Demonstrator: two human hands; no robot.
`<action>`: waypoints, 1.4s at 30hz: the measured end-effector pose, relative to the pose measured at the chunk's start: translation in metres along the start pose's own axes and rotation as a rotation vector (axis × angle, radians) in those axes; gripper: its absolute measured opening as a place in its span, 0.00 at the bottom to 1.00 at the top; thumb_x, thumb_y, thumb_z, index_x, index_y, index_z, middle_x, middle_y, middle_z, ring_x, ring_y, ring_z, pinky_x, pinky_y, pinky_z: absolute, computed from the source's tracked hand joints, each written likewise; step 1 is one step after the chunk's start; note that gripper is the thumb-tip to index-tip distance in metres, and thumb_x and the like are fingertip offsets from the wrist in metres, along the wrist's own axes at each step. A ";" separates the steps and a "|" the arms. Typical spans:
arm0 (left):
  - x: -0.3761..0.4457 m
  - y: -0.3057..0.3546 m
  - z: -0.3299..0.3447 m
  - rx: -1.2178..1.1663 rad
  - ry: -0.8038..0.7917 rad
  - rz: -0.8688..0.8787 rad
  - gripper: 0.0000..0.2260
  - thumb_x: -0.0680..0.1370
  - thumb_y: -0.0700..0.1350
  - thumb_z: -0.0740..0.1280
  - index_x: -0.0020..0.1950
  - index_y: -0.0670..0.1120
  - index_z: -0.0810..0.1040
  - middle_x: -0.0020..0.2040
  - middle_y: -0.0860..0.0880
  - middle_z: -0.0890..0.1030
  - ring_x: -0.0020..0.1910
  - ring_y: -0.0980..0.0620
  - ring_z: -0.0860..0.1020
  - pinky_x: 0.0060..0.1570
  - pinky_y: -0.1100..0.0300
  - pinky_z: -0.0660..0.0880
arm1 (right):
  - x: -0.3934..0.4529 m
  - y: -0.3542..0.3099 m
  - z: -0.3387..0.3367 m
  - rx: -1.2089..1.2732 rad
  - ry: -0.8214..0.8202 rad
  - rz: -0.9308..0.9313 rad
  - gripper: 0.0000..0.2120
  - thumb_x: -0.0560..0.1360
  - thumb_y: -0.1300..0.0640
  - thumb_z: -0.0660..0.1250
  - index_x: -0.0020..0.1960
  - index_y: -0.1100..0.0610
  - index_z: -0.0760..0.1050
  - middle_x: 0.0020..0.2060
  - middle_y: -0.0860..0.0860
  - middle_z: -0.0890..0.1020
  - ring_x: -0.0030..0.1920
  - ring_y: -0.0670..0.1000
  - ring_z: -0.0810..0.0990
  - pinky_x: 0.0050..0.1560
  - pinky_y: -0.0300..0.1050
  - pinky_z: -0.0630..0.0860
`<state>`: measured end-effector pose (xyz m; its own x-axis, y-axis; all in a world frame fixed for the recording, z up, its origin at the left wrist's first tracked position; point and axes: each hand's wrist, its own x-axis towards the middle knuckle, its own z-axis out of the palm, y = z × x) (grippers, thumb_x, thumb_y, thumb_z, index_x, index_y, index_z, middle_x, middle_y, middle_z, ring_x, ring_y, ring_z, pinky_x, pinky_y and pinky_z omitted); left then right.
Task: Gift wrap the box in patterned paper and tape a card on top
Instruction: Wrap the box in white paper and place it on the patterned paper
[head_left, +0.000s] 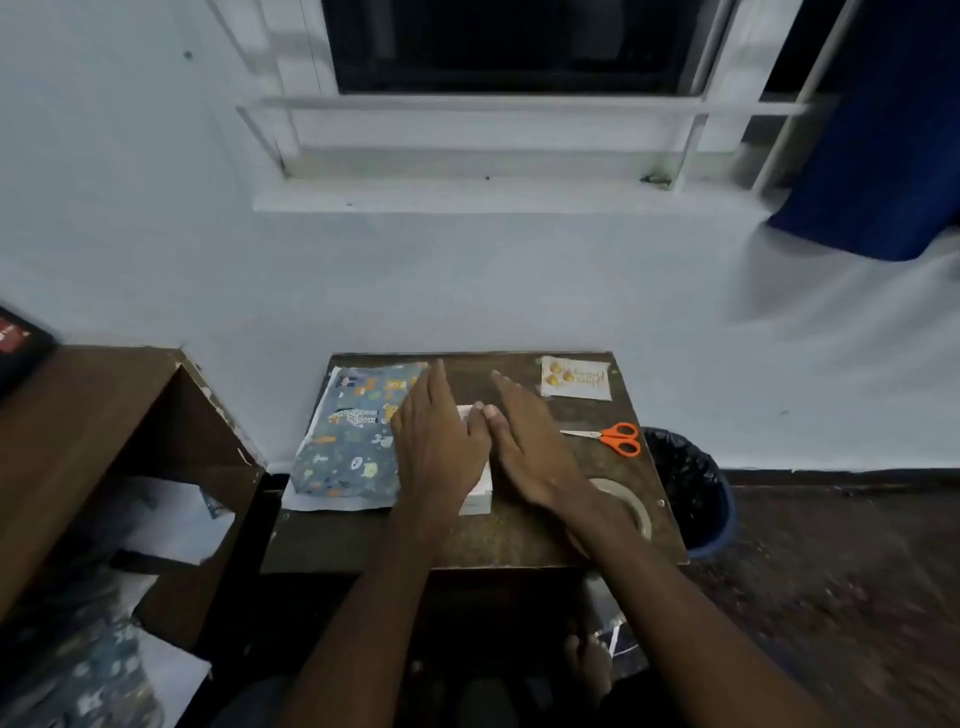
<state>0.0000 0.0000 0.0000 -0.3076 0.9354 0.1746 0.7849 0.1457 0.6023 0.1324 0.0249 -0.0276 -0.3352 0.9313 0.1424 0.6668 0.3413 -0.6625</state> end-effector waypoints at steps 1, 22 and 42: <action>0.002 0.000 -0.002 0.020 0.007 -0.003 0.32 0.83 0.53 0.66 0.84 0.43 0.60 0.82 0.44 0.66 0.81 0.43 0.64 0.78 0.44 0.59 | 0.002 0.003 0.000 0.042 0.013 0.016 0.28 0.87 0.41 0.49 0.84 0.52 0.57 0.81 0.50 0.65 0.81 0.51 0.59 0.81 0.51 0.58; 0.012 0.027 0.011 0.010 -0.215 -0.152 0.30 0.82 0.58 0.64 0.81 0.46 0.64 0.76 0.44 0.71 0.75 0.41 0.69 0.68 0.46 0.69 | 0.007 0.005 -0.019 0.217 0.124 0.128 0.13 0.85 0.61 0.57 0.49 0.52 0.79 0.41 0.44 0.83 0.42 0.42 0.78 0.40 0.35 0.68; 0.010 0.090 0.056 -0.281 -0.302 -0.111 0.28 0.83 0.41 0.58 0.84 0.43 0.60 0.67 0.41 0.80 0.72 0.38 0.70 0.66 0.51 0.69 | 0.010 0.043 -0.079 0.105 0.429 0.432 0.22 0.81 0.58 0.62 0.28 0.56 0.64 0.25 0.53 0.69 0.31 0.53 0.66 0.37 0.50 0.66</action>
<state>0.0976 0.0405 0.0120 -0.1774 0.9775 -0.1139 0.5663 0.1961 0.8005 0.2104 0.0584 0.0036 0.2630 0.9580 0.1139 0.6064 -0.0724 -0.7919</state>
